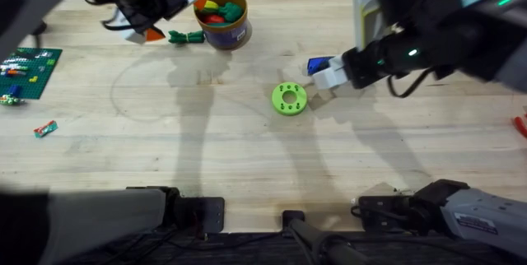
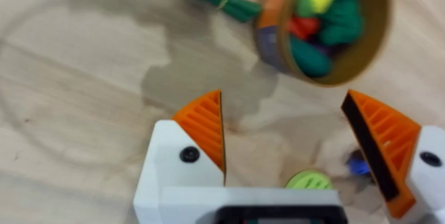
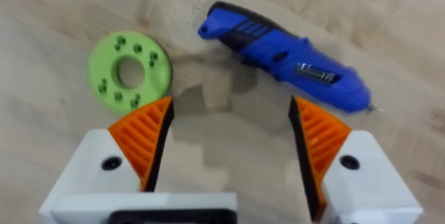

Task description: Pick up the gripper from the table and insert it into the empty holder that is missing its gripper. Then pick up a screw, insert it into the mounting hole, and use the screwdriver to tighten it. Finally, clean up the table by picking up the vegetable and placing it into the bucket.

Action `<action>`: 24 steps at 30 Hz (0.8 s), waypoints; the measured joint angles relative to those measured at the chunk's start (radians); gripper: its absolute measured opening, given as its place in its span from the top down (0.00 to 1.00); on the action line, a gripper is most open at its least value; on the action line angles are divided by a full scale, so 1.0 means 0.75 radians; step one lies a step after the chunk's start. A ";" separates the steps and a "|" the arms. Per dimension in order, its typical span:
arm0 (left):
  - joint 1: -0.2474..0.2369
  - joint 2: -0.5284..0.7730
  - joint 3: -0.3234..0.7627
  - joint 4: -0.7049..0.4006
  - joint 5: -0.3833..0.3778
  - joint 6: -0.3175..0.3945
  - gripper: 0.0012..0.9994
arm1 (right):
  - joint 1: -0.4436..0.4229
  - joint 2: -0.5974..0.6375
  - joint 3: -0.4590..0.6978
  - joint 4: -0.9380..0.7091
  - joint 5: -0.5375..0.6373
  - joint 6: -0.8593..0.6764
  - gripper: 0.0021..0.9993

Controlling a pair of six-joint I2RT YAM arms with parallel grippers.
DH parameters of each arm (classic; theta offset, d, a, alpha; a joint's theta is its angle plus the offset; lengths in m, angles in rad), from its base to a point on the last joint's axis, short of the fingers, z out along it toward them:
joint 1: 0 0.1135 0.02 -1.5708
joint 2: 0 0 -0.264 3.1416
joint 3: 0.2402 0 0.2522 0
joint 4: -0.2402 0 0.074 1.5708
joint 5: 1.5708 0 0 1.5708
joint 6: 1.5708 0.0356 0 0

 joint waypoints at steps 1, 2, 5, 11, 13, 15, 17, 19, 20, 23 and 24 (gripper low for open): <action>-0.007 -0.030 0.005 -0.014 0.008 0.013 0.02 | -0.003 -0.007 0.019 -0.020 0.000 0.000 0.02; -0.014 -0.061 0.013 -0.013 0.011 0.011 0.02 | -0.005 -0.025 0.022 0.001 0.002 0.000 0.02; -0.006 -0.045 0.015 -0.060 0.009 0.013 0.02 | -0.004 -0.010 0.020 -0.062 0.000 -0.001 0.02; 0.052 0.052 -0.011 -0.077 0.008 -0.012 0.02 | 0.004 0.014 0.007 -0.053 0.000 -0.001 0.02; 0.079 0.052 -0.012 -0.056 0.008 -0.064 0.02 | 0.007 0.013 0.007 -0.037 0.000 -0.001 0.02; 0.106 0.050 -0.012 -0.019 0.008 -0.134 0.02 | 0.008 0.013 0.007 -0.029 0.000 -0.001 0.02; 0.129 0.050 -0.012 0.023 0.007 -0.213 0.02 | 0.008 0.013 0.007 -0.021 0.000 -0.001 0.02; 0.141 0.050 -0.013 0.072 0.005 -0.292 0.02 | 0.008 0.013 0.007 -0.020 0.000 -0.001 0.02; 0.142 0.050 -0.013 0.099 0.002 -0.327 0.02 | 0.008 0.013 0.007 -0.020 0.000 -0.001 0.02; 0.141 0.052 -0.013 0.195 -0.009 -0.410 0.02 | 0.008 0.013 0.007 -0.020 0.000 -0.001 0.02; 0.141 0.054 -0.013 0.221 -0.013 -0.427 0.02 | 0.008 0.013 0.007 -0.020 0.000 -0.001 0.02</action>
